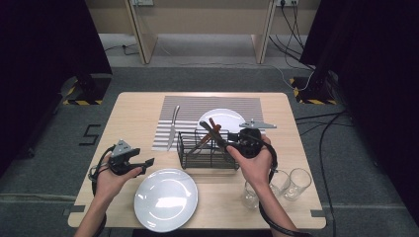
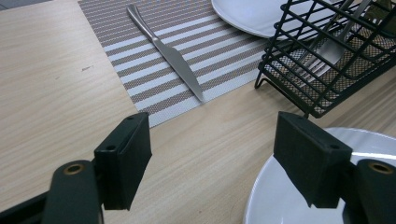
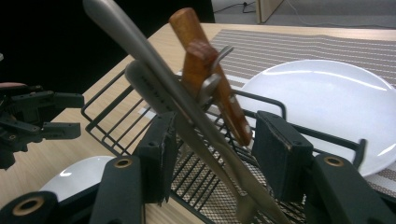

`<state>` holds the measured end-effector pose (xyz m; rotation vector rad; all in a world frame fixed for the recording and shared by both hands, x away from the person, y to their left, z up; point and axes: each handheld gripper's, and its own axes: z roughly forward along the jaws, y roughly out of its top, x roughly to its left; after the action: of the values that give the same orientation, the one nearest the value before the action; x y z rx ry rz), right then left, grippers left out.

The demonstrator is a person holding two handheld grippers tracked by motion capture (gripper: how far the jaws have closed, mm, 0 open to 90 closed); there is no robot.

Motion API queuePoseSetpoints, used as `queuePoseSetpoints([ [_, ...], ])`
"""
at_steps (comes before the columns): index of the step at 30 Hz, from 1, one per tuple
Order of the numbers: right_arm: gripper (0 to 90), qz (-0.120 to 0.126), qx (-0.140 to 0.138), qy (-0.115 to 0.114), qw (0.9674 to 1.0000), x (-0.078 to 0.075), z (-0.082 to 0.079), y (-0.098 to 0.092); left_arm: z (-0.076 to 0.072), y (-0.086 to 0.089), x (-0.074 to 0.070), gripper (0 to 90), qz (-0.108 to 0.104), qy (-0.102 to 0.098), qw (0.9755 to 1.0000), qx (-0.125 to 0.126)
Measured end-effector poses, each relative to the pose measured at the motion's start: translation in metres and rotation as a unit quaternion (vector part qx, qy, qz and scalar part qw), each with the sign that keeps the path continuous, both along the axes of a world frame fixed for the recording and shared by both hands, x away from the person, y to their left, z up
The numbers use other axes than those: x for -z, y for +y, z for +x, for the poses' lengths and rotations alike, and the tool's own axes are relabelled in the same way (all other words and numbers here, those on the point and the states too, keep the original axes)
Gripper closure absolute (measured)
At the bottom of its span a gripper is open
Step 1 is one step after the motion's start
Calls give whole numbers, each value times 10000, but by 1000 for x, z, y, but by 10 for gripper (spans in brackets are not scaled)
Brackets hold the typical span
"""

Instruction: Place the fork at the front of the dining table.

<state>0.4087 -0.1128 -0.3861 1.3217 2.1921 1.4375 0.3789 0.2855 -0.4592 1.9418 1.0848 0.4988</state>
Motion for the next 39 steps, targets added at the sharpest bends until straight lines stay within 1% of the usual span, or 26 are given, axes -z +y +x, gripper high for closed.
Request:
queuePoseSetpoints([
  [4, 504, -26, -29, 26, 10000, 1, 0, 4, 1, -1, 2, 269, 15, 32, 10000, 6],
  [10, 509, -59, -75, -6, 10000, 1, -1, 7, 2, -2, 0, 270, 10, 1, 10000, 10],
  [13, 514, -120, -101, -28, 9999, 1, -2, 10, 2, -3, 0, 270, 5, 7, 10000, 29],
  [15, 524, -247, -84, -119, 9996, 0, -3, 12, 3, -4, 1, 270, 11, 36, 10000, 51],
  [17, 524, -213, -116, -114, 9996, 0, -3, 14, 3, -4, 2, 270, 8, 38, 10000, 51],
  [19, 526, -232, -119, -147, 9996, -1, -3, 16, 3, -4, 1, 270, 8, 30, 10000, 53],
  [21, 527, -239, -136, -116, 9996, 0, -3, 17, 3, -4, -1, 269, 10, 13, 10000, 78],
  [23, 533, -255, -139, -118, 9995, 1, -3, 19, 2, -5, -3, 270, -13, -36, 10000, 89],
  [28, 550, -278, -141, -154, 9994, 1, -2, 22, 3, -7, -6, 270, -23, -64, 9999, 116],
  [39, 562, -316, -90, -203, 9993, 1, -2, 24, 4, -8, -4, 270, -15, -34, 9999, 117],
])
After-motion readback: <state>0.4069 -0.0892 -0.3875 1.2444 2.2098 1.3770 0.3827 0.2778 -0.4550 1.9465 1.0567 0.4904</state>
